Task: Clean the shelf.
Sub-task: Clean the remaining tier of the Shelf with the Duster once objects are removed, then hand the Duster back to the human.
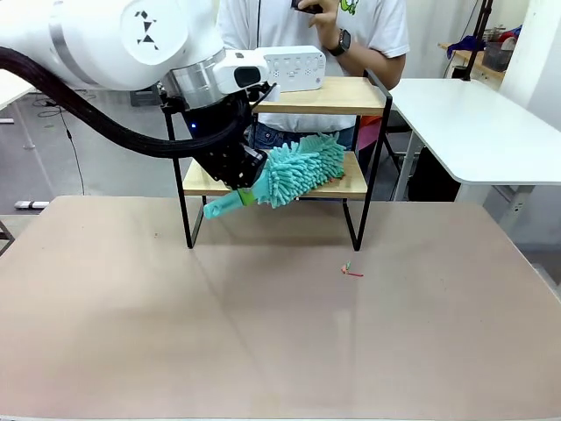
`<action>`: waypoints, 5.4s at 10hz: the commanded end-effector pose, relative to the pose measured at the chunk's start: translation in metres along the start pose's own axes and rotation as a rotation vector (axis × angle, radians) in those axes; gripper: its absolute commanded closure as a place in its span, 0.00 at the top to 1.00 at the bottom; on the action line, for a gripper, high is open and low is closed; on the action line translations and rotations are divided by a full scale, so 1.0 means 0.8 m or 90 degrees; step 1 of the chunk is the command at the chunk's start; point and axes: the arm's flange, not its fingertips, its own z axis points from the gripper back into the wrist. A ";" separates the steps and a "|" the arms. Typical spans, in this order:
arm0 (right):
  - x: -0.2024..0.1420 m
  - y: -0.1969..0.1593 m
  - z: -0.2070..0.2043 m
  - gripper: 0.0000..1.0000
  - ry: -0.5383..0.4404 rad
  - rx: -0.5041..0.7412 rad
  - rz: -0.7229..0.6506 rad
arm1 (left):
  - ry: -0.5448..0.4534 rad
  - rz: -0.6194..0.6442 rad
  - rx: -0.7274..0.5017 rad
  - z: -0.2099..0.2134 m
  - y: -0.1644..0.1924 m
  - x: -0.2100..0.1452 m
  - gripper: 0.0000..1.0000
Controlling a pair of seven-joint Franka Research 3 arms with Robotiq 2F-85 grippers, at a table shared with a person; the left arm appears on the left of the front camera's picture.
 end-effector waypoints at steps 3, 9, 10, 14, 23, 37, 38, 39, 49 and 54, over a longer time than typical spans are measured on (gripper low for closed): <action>0.003 0.001 0.000 1.00 -0.009 0.012 0.015 | 0.065 -0.144 0.004 0.026 0.012 -0.034 0.12; 0.003 0.001 0.000 1.00 -0.009 0.012 0.015 | 0.082 -0.262 -0.066 0.074 0.040 -0.120 0.12; 0.003 0.001 0.000 1.00 -0.009 0.012 0.015 | 0.079 -0.251 -0.085 0.085 0.050 -0.130 0.12; 0.003 0.001 0.000 1.00 -0.009 0.012 0.015 | 0.009 -0.198 -0.132 0.212 0.140 -0.309 0.12; 0.003 0.001 0.000 1.00 -0.009 0.012 0.015 | -0.325 0.503 -0.150 0.237 0.340 -0.414 0.12; 0.003 0.001 0.000 1.00 -0.009 0.012 0.015 | -0.342 0.445 -0.134 0.234 0.337 -0.461 0.12; 0.003 0.001 0.000 1.00 -0.009 0.012 0.015 | -0.337 0.456 -0.144 0.235 0.335 -0.460 0.12; 0.000 0.000 0.000 1.00 0.001 -0.001 0.000 | -0.305 0.328 -0.150 0.246 0.308 -0.429 0.12; 0.049 0.262 -0.129 1.00 0.043 0.093 0.247 | -0.065 -0.263 -0.284 0.249 0.099 -0.309 0.12; 0.051 0.320 -0.281 1.00 0.202 0.164 0.295 | 0.086 -0.460 -0.311 0.193 0.051 -0.218 0.12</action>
